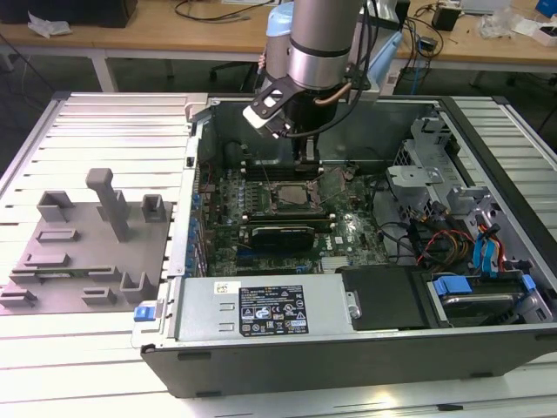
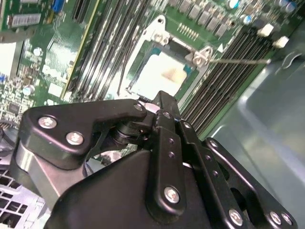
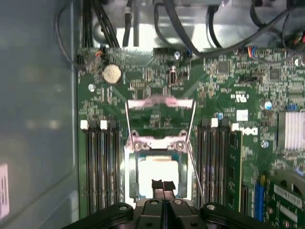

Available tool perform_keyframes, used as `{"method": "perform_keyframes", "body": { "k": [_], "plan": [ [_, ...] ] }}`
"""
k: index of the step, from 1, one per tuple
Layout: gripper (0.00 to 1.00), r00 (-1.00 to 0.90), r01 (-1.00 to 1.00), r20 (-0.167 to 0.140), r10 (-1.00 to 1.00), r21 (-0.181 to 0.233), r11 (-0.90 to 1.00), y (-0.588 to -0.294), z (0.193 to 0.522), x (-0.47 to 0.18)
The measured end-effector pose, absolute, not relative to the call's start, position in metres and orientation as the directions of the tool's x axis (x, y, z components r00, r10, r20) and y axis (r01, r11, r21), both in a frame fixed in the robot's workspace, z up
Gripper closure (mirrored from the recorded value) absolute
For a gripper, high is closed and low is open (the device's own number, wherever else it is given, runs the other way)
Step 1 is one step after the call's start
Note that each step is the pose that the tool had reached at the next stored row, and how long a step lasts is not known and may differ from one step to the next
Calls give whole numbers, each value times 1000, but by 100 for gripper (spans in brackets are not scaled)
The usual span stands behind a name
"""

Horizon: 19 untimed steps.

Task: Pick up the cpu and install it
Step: 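Close the cpu cover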

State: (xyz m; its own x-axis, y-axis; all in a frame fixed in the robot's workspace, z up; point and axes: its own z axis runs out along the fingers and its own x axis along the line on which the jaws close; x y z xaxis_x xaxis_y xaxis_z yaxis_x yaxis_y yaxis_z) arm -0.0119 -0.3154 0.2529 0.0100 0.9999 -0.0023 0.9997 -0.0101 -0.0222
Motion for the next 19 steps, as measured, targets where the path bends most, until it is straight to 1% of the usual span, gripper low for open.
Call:
{"method": "perform_keyframes", "body": {
  "k": [4, 12, 19],
  "plan": [
    [89, 10, 1000, -2, 1000, -22, -10, -315, 255, -9],
    [89, 10, 1000, -2, 1000, -22, -10, -315, 276, -9],
    [89, 10, 1000, -2, 1000, -22, -10, -315, 277, -4]
  ]
}}
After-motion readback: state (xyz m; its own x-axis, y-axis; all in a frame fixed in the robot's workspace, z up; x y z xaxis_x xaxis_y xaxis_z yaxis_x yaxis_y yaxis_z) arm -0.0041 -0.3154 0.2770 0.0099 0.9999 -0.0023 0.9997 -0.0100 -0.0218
